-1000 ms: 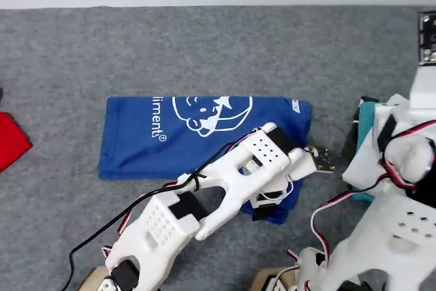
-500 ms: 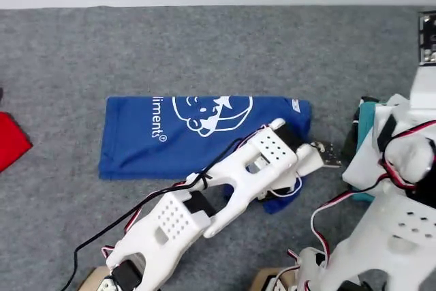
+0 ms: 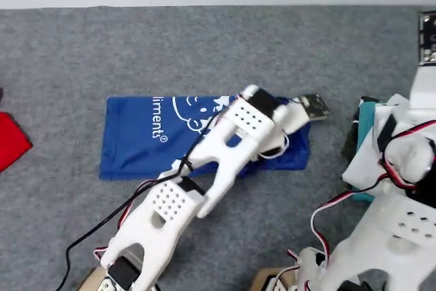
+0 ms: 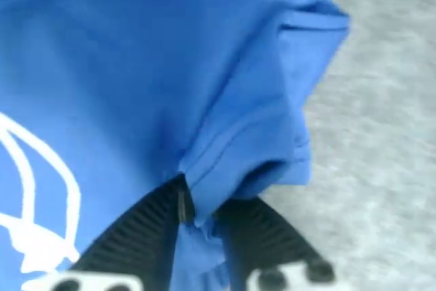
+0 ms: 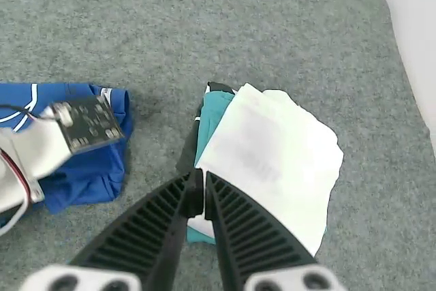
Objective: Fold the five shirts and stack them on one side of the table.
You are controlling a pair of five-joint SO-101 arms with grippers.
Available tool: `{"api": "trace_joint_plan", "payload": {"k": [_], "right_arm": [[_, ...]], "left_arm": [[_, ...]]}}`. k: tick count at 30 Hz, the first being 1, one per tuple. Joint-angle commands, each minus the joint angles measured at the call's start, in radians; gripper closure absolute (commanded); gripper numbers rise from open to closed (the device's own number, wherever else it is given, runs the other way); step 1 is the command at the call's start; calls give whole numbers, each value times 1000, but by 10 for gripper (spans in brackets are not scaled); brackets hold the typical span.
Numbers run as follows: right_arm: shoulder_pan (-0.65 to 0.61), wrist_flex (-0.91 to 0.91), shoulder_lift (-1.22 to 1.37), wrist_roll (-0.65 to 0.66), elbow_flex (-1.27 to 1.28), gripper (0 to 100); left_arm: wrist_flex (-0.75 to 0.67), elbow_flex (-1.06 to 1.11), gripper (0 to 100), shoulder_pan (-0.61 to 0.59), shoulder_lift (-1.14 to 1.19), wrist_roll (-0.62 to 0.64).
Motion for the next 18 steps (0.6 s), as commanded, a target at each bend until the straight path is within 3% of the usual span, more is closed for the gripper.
{"api": "trace_joint_plan", "payload": {"k": [1,18], "right_arm": [[12,38,-12,-3,-2,989],[12,38,-10,-3,0,989]], "left_arm": [[26,-105,882,-51,20,-6],[25,-349,844,-172,158,-146]]}}
